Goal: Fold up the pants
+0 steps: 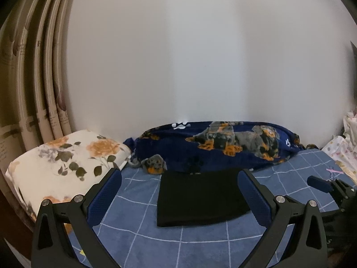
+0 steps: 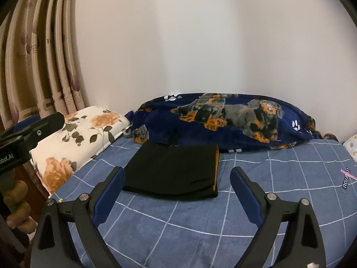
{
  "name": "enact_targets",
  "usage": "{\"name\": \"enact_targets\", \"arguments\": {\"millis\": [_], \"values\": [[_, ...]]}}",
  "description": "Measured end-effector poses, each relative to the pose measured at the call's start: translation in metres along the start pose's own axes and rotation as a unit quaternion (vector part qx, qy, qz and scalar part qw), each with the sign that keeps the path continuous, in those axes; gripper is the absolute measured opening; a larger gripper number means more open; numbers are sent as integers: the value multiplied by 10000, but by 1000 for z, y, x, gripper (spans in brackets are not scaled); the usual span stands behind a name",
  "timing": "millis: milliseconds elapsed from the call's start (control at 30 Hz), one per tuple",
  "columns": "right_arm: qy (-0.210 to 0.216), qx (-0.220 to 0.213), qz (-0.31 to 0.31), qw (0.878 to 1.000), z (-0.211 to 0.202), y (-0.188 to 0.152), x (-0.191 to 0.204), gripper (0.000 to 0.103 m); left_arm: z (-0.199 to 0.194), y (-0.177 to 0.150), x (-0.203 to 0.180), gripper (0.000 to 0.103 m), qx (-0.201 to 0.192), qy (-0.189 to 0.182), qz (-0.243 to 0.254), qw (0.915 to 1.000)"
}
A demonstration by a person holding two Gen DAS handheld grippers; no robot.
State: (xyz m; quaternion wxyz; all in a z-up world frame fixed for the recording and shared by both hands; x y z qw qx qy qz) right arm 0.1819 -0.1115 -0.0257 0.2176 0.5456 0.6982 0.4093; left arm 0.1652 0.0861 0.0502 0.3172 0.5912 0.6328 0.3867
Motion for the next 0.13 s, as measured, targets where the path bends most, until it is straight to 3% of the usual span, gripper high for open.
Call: {"name": "enact_targets", "arguments": {"millis": [133], "values": [[-22,-11,-6,10000,-2,0,2,95,-2,-2,5,103,128,-128,-152,9997]]}}
Point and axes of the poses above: each gripper's, at about its wrist camera, not at the fingertips, and z roughly the way its jaws point, x to its left, y to its top, the point moved 6 cm from there along z, roughly the way its jaws point, and after that the axes turned 8 degrees about x, right-handed, at the moved point
